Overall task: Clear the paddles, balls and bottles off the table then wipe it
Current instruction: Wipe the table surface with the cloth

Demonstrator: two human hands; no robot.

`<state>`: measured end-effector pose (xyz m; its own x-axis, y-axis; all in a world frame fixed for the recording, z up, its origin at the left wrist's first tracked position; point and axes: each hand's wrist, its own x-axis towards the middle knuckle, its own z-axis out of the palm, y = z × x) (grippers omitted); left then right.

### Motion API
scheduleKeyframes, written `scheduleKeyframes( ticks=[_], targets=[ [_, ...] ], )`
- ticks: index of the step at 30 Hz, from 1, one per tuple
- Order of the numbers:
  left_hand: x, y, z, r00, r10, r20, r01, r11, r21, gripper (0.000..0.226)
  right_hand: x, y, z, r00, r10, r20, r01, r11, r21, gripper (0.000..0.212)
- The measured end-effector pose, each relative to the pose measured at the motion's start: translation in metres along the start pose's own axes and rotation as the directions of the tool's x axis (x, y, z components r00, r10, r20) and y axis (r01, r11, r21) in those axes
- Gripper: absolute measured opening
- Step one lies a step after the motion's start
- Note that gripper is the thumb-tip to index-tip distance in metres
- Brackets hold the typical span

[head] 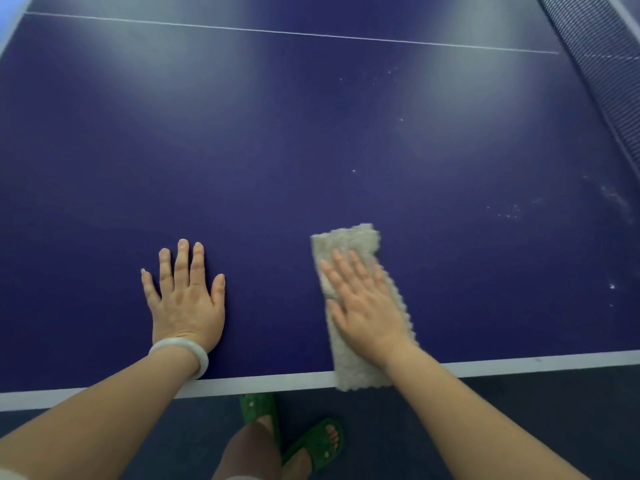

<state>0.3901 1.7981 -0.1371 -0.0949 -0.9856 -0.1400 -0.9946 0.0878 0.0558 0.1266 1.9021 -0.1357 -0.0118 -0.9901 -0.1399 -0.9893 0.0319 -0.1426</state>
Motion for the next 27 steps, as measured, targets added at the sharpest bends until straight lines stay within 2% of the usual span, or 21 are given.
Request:
scheduleKeyframes(
  ticks=[1,3,5,12,16,18,20,22,24,27],
  targets=[
    [0.000,0.000,0.000,1.000,0.000,-0.001,0.000,1.000,0.001,0.070,-0.003,0.022,-0.001,0.995,0.100,-0.021,-0.100,0.995,-0.023,0.063],
    [0.000,-0.001,0.001,1.000,0.004,-0.007,-0.004,1.000,0.002,0.069,-0.008,0.062,-0.006,0.935,0.353,-0.029,-0.353,0.935,-0.020,0.065],
    [0.001,-0.001,0.002,1.000,0.005,-0.010,-0.005,1.000,0.006,0.069,-0.009,0.079,-0.008,0.882,0.471,-0.009,-0.471,0.882,-0.001,0.067],
    [0.001,-0.004,0.008,0.999,0.036,-0.015,-0.036,0.999,-0.003,0.064,-0.007,0.078,-0.008,0.869,0.494,-0.029,-0.495,0.869,-0.008,0.065],
    [0.002,-0.003,0.012,0.998,0.045,-0.048,-0.047,0.999,-0.026,0.071,-0.007,0.079,-0.005,0.875,0.482,-0.045,-0.482,0.876,-0.010,0.065],
    [-0.002,0.018,0.005,0.986,0.141,-0.093,-0.146,0.987,-0.060,0.069,-0.007,0.081,-0.004,0.874,0.482,-0.061,-0.482,0.876,0.001,0.065],
    [-0.007,0.056,-0.003,0.946,0.298,-0.129,-0.309,0.948,-0.074,0.066,-0.007,0.080,-0.004,0.877,0.477,-0.054,-0.478,0.878,0.009,0.064],
    [-0.004,0.102,-0.011,0.915,0.385,-0.120,-0.397,0.913,-0.093,0.064,-0.009,0.080,-0.004,0.879,0.473,-0.056,-0.473,0.881,0.012,0.065],
    [0.003,0.145,-0.009,0.923,0.379,-0.063,-0.383,0.920,-0.084,0.065,-0.009,0.080,-0.004,0.878,0.476,-0.058,-0.476,0.879,0.011,0.065],
    [0.010,0.179,0.004,0.953,0.298,0.044,-0.297,0.954,-0.038,0.069,-0.008,0.082,-0.003,0.888,0.457,-0.052,-0.457,0.889,0.007,0.066]
  ],
)
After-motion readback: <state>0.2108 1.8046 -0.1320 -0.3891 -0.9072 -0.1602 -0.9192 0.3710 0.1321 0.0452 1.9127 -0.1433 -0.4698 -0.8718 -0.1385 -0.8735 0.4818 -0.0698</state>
